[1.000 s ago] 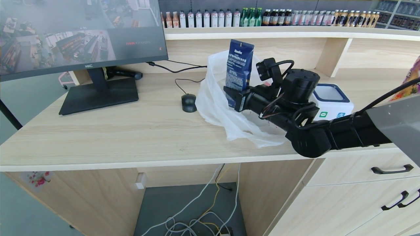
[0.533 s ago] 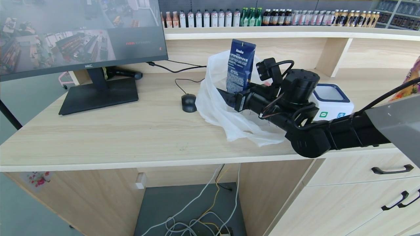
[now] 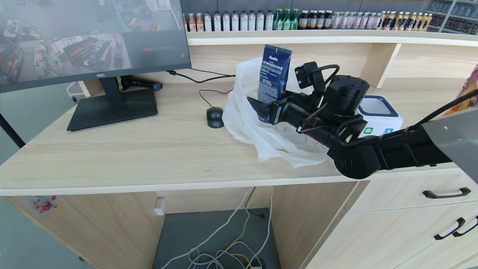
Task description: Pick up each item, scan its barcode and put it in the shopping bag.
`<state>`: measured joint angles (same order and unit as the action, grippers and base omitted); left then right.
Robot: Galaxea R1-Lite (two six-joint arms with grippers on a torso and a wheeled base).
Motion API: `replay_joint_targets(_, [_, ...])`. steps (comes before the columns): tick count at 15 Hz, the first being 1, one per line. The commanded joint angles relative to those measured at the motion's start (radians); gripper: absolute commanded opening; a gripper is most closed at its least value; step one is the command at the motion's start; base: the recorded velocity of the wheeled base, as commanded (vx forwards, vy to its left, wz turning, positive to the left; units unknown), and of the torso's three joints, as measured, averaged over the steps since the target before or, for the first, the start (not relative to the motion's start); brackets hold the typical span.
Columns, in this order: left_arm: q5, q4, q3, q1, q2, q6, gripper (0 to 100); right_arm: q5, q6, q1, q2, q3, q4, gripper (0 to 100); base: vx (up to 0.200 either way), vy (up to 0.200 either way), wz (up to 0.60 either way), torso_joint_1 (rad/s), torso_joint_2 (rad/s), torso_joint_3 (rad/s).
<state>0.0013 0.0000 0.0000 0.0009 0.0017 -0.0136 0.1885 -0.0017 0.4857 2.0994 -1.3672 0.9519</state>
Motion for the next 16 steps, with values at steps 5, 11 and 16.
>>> replay_joint_targets(5, [0.000,0.000,0.000,-0.001,0.000,0.000,100,0.000,0.002,-0.012,-0.061,0.083,0.065,100,0.000,0.000,0.00,0.000,0.00,0.000])
replay_joint_targets(11, [0.000,0.000,0.000,-0.001,0.000,0.000,100,-0.023,0.029,-0.045,-0.147,0.191,0.074,100,0.000,0.000,0.00,0.000,0.00,0.000])
replay_joint_targets(16, [0.000,0.000,0.000,0.001,0.000,0.000,100,-0.017,0.045,-0.087,-0.354,0.520,0.212,100,0.000,0.000,0.00,0.000,0.00,0.000])
